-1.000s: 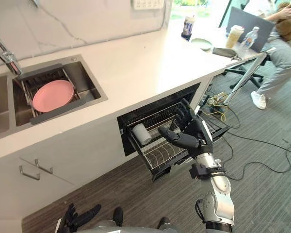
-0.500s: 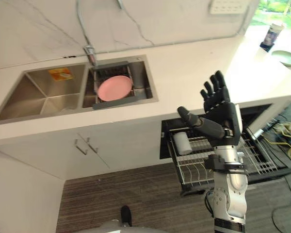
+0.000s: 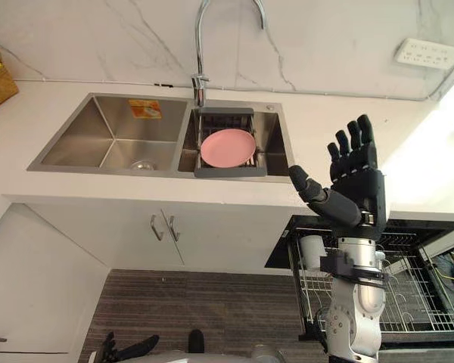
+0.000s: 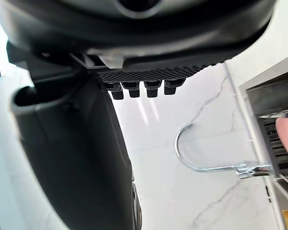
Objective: Walk over to the sink, pick up the cup, carry it to the dishwasher, place the cup inside the dishwasher, then close the dishwasher door
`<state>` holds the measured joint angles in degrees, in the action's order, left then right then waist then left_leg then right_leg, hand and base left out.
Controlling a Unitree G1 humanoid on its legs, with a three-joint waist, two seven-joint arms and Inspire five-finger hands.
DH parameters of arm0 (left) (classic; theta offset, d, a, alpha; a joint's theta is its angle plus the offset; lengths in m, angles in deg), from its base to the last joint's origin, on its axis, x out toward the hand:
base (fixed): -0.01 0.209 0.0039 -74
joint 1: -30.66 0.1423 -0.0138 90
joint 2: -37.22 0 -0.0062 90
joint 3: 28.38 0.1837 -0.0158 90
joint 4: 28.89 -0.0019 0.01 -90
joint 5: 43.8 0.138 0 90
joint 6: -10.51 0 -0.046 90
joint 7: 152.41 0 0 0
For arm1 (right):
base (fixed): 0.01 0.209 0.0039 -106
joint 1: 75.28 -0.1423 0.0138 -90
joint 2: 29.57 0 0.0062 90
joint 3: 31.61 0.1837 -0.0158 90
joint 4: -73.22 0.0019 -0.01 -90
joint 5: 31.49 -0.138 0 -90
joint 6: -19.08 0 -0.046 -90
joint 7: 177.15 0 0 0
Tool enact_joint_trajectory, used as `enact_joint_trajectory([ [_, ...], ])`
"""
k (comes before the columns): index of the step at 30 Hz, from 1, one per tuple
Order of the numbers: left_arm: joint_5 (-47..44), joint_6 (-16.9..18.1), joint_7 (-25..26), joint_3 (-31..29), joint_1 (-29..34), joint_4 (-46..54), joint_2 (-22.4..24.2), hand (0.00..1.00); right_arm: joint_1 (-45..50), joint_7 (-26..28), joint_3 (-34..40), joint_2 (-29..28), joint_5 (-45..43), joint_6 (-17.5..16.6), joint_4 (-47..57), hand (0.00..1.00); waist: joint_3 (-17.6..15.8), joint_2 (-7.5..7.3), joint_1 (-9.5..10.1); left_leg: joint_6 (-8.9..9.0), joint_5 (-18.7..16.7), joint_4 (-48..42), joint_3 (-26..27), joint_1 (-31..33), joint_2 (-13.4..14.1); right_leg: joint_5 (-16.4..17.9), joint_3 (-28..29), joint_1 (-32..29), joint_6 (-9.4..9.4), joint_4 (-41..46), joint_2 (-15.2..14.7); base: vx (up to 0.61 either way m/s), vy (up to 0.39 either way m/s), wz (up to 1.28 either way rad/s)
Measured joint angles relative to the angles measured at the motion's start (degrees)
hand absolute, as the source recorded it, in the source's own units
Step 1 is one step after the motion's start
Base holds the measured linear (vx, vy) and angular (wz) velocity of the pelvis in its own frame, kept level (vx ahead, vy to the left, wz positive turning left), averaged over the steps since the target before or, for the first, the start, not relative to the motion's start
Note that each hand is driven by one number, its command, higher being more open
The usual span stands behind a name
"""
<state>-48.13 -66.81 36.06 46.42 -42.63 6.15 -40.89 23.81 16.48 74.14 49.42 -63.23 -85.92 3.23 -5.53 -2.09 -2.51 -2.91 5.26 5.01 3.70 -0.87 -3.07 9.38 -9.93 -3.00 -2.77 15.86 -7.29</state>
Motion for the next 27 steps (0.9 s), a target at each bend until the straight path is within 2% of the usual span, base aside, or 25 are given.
enact_joint_trajectory([
  [1, -0.01, 0.0, -0.03, -0.04, -0.09, -0.59, 0.09, 1.0, 0.23, 0.07, 0.4, 0.02, -0.33, -0.21, -0.01, 1.0, 0.23, 0.29, -0.14, 0.42, -0.14, 0.17, -0.22, -0.36, 0.14, 0.0, -0.39, 0.65, -0.07, -0.75, 0.17, 0.12, -0.074, 0.13],
  [3, 0.0, 0.28, -0.12, -0.27, 1.43, -0.73, 0.73, 1.0, 0.58, -0.07, 1.62, -0.17, -2.6, -0.21, -0.01, 1.0, 0.91, 1.28, 0.1, 1.2, -0.78, 0.23, 0.46, -1.01, 1.78, -2.26, -0.09, 3.45, 0.68, -6.69, 2.35, 0.14, -0.095, -0.17],
  [6, 0.11, 0.31, -0.61, -1.92, 2.29, -1.19, 1.57, 1.0, 0.85, -0.02, 2.01, -1.16, -4.06, -0.5, 0.36, 1.0, 1.15, 1.1, -0.14, 2.07, -1.37, 0.22, 1.72, -1.47, 3.05, -3.9, 0.68, 5.4, 1.21, -10.28, 3.95, 0.12, -0.105, -0.25],
  [15, 1.05, 1.33, 0.99, -2.54, 1.98, -0.44, 2.76, 1.0, 2.75, -0.05, 1.47, -3.04, -2.9, -1.02, 1.66, 1.0, 1.37, 1.27, 0.26, 2.64, -2.34, 0.15, 2.74, -2.08, 3.54, -4.28, 1.61, 6.52, 1.15, -11.93, 4.45, 0.03, -0.026, -0.06],
  [17, 1.06, 1.38, 1.66, -3.83, 2.22, -0.49, 3.32, 1.0, 3.51, -0.11, 1.41, -3.27, -2.91, -1.02, 2.7, 1.0, 1.41, 1.31, 0.27, 2.7, -4.54, -2.11, 3.75, -1.8, 3.71, -4.25, 2.42, 7.04, 1.14, -12.05, 4.51, -0.01, 0.009, -0.2],
  [18, 1.06, 1.38, 1.66, -3.83, 2.22, -0.49, 3.32, 1.0, 3.51, -0.11, 1.41, -3.27, -2.91, -1.02, 2.7, 1.0, 1.41, 1.31, 0.27, 2.7, -4.54, -2.11, 3.75, -1.8, 3.71, -4.25, 2.42, 7.04, 1.14, -12.05, 4.51, 0.01, -0.01, -0.23],
  [19, 1.14, 1.42, 2.75, -4.93, 2.39, -0.47, 4.13, 1.0, 5.52, -0.15, 1.0, -3.49, -2.96, -1.02, 5.42, 1.0, 1.07, 1.77, 0.52, 3.57, -9.96, -11.48, 4.84, 1.27, 4.85, -4.02, 3.17, 8.05, 1.44, -12.17, 4.88, 0.01, -0.016, -0.25],
  [20, 1.29, 1.44, 2.98, -5.81, 2.49, -0.46, 4.72, 1.0, 6.58, -0.18, 0.57, -3.52, -3.03, -1.03, 7.05, 1.0, 0.78, 2.34, 0.68, 3.88, -12.5, -16.24, 5.06, 2.76, 5.91, -3.67, 3.29, 8.68, 1.9, -12.16, 5.41, 0.04, -0.025, -0.27],
  [21, 1.6, 1.44, 3.12, -6.14, 2.47, -0.41, 5.17, 1.0, 7.67, -0.2, 0.0, -3.59, -3.05, -1.06, 8.96, 1.0, 0.46, 3.12, 0.67, 4.21, -14.39, -21.95, 5.68, 4.56, 7.22, -3.1, 3.39, 9.3, 2.67, -12.16, 6.1, 0.0, 0.0, 0.0],
  [22, 1.7, 1.37, 3.12, -6.35, 2.48, -0.01, 5.31, 1.0, 8.68, -0.23, -0.29, -4.22, -3.01, -1.16, 10.53, 1.0, 0.51, 3.21, 0.44, 5.32, -15.45, -30.39, 8.74, 8.42, 9.02, -2.54, 3.13, 9.63, 3.23, -12.05, 6.25, 0.02, -0.013, 0.11],
  [23, 1.58, 1.4, 3.12, -6.75, 2.55, 0.46, 5.32, 1.0, 8.64, -0.25, -0.33, -4.29, -2.99, -1.17, 10.89, 1.0, 0.4, 3.18, 0.47, 5.89, -15.14, -34.73, 10.23, 10.24, 9.96, -2.47, 3.0, 10.14, 3.33, -12.17, 6.23, 0.01, -0.007, 0.06],
  [24, 1.02, 1.54, 3.33, -7.38, 2.52, 0.95, 5.98, 1.0, 8.32, -0.17, -0.36, -4.06, -2.93, -1.27, 10.96, 1.0, 0.23, 2.94, 1.28, 6.63, -16.44, -37.96, 12.14, 11.94, 11.12, -2.32, 3.38, 11.08, 3.49, -12.21, 5.87, 0.02, -0.005, -0.06],
  [25, 1.05, 1.46, 3.37, -7.39, 2.43, 0.94, 6.04, 1.0, 8.01, -0.18, -0.31, -4.0, -2.93, -1.28, 10.85, 1.0, 0.23, 3.14, 1.67, 6.51, -16.49, -36.66, 12.55, 12.0, 11.23, -2.1, 3.55, 11.54, 3.36, -12.28, 5.65, 0.03, 0.02, -0.1],
  [27, 1.12, 1.44, 3.33, -7.14, 2.81, 1.04, 6.63, 1.0, 6.17, -0.29, -0.48, -4.01, -2.91, -1.28, 10.12, 1.0, -0.01, 3.76, 1.81, 6.26, -15.75, -28.09, 12.5, 12.47, 11.23, -1.06, 4.36, 12.76, 2.5, -12.38, 4.4, 0.07, 0.09, -0.15],
])
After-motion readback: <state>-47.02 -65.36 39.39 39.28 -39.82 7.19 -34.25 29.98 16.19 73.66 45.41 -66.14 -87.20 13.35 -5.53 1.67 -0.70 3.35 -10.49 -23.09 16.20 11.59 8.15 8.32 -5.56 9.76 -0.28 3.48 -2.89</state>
